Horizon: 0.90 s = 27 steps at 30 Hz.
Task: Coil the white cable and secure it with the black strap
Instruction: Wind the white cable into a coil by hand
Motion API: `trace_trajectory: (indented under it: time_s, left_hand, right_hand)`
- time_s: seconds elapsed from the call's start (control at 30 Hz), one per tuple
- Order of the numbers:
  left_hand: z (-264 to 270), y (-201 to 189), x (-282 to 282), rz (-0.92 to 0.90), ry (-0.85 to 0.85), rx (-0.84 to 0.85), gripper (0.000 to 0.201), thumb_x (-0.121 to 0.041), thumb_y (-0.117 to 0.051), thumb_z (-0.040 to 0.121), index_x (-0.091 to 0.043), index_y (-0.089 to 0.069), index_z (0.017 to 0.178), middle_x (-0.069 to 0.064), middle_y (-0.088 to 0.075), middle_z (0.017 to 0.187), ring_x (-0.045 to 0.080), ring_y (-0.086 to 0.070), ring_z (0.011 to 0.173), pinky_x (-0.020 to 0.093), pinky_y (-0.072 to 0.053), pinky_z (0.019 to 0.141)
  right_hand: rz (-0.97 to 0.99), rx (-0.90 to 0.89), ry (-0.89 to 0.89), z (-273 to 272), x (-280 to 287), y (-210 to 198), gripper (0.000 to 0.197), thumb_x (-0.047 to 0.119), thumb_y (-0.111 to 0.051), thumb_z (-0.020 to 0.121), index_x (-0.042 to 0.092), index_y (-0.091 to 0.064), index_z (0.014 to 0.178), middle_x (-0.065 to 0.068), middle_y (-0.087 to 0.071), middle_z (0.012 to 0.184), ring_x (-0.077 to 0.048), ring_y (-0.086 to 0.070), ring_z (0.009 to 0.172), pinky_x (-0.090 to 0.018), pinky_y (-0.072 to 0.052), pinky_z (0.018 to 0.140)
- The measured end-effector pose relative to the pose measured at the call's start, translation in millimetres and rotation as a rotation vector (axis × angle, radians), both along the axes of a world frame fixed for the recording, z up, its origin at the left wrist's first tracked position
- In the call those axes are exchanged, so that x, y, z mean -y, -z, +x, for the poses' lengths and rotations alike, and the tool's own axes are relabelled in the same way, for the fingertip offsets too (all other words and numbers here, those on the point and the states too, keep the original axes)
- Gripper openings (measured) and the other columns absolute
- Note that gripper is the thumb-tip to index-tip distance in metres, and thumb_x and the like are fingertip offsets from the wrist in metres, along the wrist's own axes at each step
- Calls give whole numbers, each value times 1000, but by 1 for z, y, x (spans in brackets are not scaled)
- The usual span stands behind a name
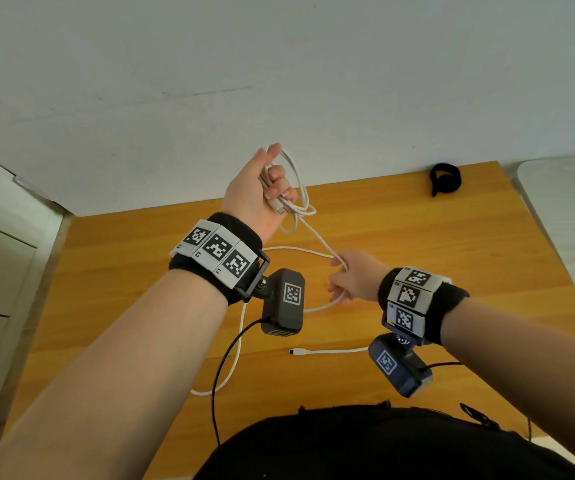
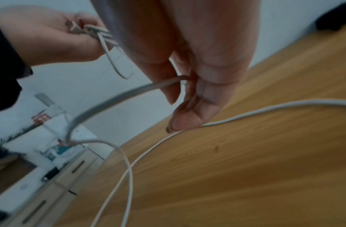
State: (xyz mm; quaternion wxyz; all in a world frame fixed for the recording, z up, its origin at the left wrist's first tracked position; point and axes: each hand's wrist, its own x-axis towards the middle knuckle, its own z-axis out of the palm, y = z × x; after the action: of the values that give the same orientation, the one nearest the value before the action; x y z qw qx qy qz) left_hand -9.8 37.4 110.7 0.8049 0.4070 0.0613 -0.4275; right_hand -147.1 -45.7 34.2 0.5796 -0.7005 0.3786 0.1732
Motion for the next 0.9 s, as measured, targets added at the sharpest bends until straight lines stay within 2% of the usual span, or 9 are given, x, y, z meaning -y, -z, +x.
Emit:
trace_trajectory:
  time_s: [0.1, 0.17, 0.27, 0.4, 0.47, 0.63, 0.73, 0.83, 0.9]
  left_hand:
    - [3, 1, 0, 11, -54, -6, 7, -25, -50, 95, -19, -53, 94, -7, -40, 54, 7, -30, 35, 20, -33, 48]
    - [4, 3, 0, 28, -59, 5, 10, -24, -51, 95, -21, -52, 86, -6, -41, 55, 8, -31, 36, 21, -34, 51]
    - [3, 5, 0, 49, -34, 43, 11, -26, -47, 98, -24, -52, 88, -5, -40, 62, 8, -32, 39, 22, -32, 57]
    - [-5, 3, 2, 116, 27, 196, 24, -19, -33, 102, -21, -47, 122, -2, -38, 66, 8, -32, 48, 23, -32, 58]
    - [-9, 4, 3, 163, 79, 305, 36, -16, -31, 102, -18, -39, 137, -2, -38, 68, 9, -34, 54, 23, -32, 59]
    - [-18, 10, 4, 332, 192, 564, 44, -13, -36, 101, -20, -32, 145, 0, -45, 70, 12, -54, 63, 26, -47, 66]
    - [-22, 13, 3, 468, 304, 792, 47, -17, -36, 101, -22, -29, 147, 1, -50, 75, 13, -65, 75, 31, -53, 80]
    - [-24, 17, 1, 543, 420, 986, 47, -18, -36, 101, -21, -26, 148, 5, -56, 84, 11, -64, 77, 22, -54, 77]
    - [-23, 20, -1, 569, 451, 1026, 48, -19, -36, 101, -22, -25, 148, 5, -60, 92, 10, -64, 75, 22, -54, 75]
  right_hand:
    - [128, 81, 179, -1, -2, -8, 11, 0, -47, 94, 3, -43, 103, -13, -57, 68, -25, -59, 59, -36, -57, 63]
    - [156, 191, 268, 0, -4, -15, 11, 2, -46, 95, 3, -46, 106, -13, -55, 64, -26, -60, 61, -43, -58, 75]
    - [149, 305, 307, 2, -6, -22, 24, 11, -41, 98, 11, -44, 122, -8, -50, 61, -25, -60, 55, -40, -58, 67]
    - [-127, 297, 136, 4, -5, -23, 35, 21, -38, 99, 21, -46, 134, -2, -45, 57, -16, -42, 46, -27, -40, 47]
    - [-265, 299, 7, 4, -4, -27, 30, 22, -40, 99, 17, -56, 124, -1, -45, 58, -14, -38, 47, -23, -34, 46]
    - [-618, 260, -279, 7, -3, -37, 27, 27, -47, 96, 11, -68, 96, 7, -42, 55, -9, -38, 51, -20, -26, 47]
    - [-735, 229, -433, 9, -3, -45, 27, 28, -48, 95, 13, -67, 108, 3, -48, 70, -18, -46, 67, -23, -33, 56]
    - [-776, 226, -493, 10, -3, -54, 32, 19, -47, 94, 18, -61, 123, -7, -53, 107, -26, -55, 95, -30, -42, 80]
    - [-805, 278, -471, 10, -2, -58, 29, 14, -48, 92, 15, -65, 115, -9, -56, 107, -25, -55, 95, -30, -41, 81]
